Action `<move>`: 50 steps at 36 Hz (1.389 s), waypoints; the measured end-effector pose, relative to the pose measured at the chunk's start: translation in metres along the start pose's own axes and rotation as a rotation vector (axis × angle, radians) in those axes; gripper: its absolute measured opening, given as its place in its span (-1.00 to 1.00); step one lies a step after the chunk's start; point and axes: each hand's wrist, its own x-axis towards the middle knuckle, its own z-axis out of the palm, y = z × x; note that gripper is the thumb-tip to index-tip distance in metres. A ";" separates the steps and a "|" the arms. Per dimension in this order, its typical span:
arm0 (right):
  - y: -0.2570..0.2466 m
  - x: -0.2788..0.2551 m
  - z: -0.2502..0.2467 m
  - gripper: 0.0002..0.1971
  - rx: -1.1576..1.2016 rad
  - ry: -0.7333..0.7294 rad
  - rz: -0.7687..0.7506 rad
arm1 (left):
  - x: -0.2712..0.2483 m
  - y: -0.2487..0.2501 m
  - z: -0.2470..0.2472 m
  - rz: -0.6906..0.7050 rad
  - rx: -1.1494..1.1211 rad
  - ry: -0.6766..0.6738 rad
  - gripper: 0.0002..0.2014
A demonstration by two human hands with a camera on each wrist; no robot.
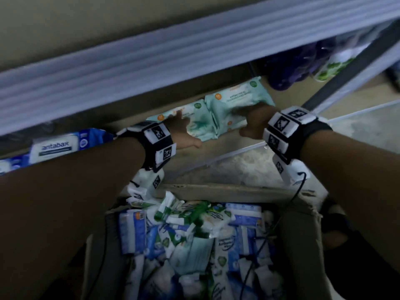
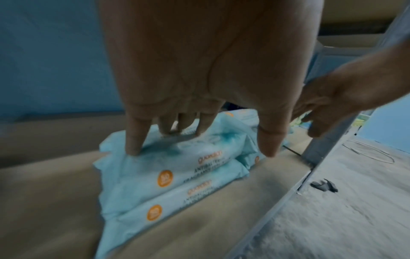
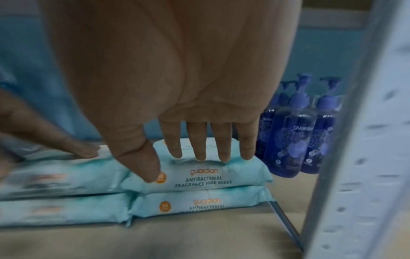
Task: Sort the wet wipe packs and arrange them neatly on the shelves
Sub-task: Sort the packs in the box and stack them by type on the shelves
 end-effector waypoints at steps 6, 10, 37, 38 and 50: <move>-0.008 -0.047 -0.004 -0.39 0.057 0.052 -0.003 | -0.037 -0.001 -0.005 -0.013 -0.125 0.181 -0.17; -0.015 -0.081 -0.009 -0.39 0.045 0.049 0.018 | -0.073 -0.001 -0.010 0.022 -0.119 0.266 -0.27; -0.080 -0.247 0.110 -0.58 0.314 -0.167 -0.004 | -0.232 -0.021 0.117 0.050 -0.375 0.136 -0.59; -0.080 -0.246 0.120 -0.67 0.303 -0.196 0.005 | -0.231 -0.021 0.127 0.034 -0.381 0.103 -0.59; -0.057 -0.250 0.188 -0.54 0.279 -0.378 0.138 | -0.195 -0.029 0.213 -0.176 -0.422 -0.205 -0.64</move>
